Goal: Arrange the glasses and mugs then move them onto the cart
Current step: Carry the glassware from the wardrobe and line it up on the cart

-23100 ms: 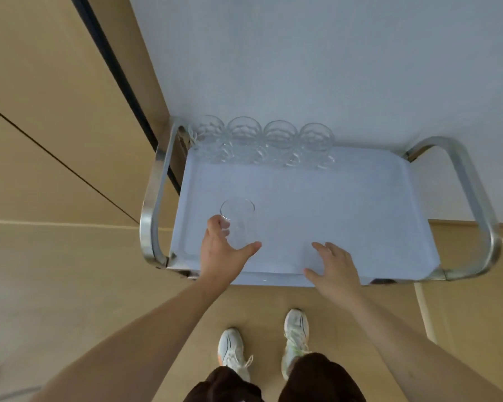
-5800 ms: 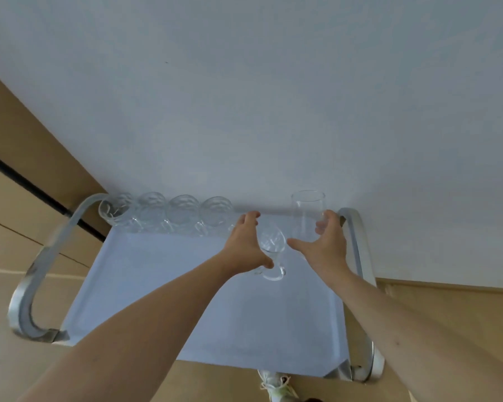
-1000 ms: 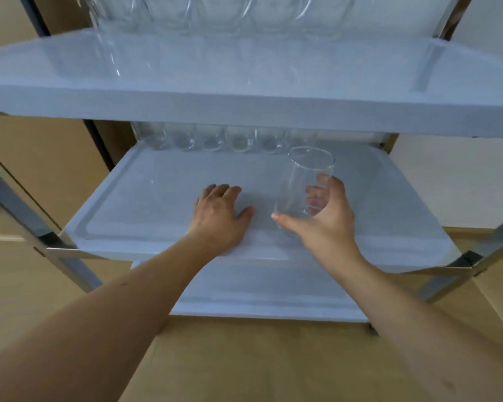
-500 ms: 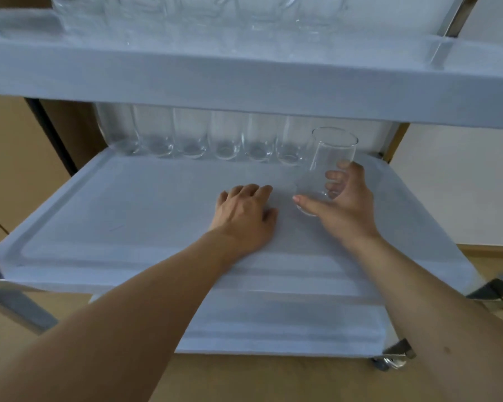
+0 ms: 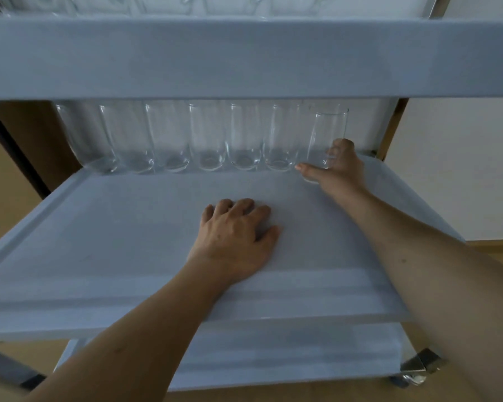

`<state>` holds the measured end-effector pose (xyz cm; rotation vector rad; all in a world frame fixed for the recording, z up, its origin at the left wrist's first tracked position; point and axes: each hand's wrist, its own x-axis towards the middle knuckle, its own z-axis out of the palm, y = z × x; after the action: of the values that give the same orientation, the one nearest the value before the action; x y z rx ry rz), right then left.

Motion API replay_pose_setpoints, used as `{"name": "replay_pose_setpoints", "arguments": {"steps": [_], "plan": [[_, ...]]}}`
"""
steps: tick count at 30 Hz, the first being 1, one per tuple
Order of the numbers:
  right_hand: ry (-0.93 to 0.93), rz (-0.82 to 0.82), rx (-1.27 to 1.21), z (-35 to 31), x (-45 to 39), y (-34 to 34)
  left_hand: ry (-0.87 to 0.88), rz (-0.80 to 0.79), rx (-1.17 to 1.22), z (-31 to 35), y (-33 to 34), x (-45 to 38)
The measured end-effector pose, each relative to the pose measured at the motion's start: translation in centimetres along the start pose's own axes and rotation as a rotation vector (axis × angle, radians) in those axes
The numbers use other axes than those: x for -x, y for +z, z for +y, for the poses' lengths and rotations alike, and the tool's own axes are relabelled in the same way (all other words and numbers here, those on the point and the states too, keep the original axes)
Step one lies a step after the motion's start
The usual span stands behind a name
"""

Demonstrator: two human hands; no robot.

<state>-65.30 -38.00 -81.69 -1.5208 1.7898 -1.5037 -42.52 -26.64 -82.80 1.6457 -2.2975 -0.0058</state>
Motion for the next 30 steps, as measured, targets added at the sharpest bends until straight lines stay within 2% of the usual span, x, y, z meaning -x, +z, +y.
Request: {"name": "replay_pose_setpoints", "arguments": {"steps": [15, 26, 30], "plan": [[0.036, -0.036, 0.14, 0.8, -3.5, 0.8, 0.004, 0.061, 0.015, -0.2, 0.5, -0.4], [0.121, -0.068, 0.231, -0.3, -2.2, 0.2, -0.021, 0.047, 0.013, 0.0, 0.3, -0.4], [0.1, -0.075, 0.294, -0.6, -0.4, -0.3, -0.031, 0.018, 0.014, -0.1, 0.0, -0.3]]}}
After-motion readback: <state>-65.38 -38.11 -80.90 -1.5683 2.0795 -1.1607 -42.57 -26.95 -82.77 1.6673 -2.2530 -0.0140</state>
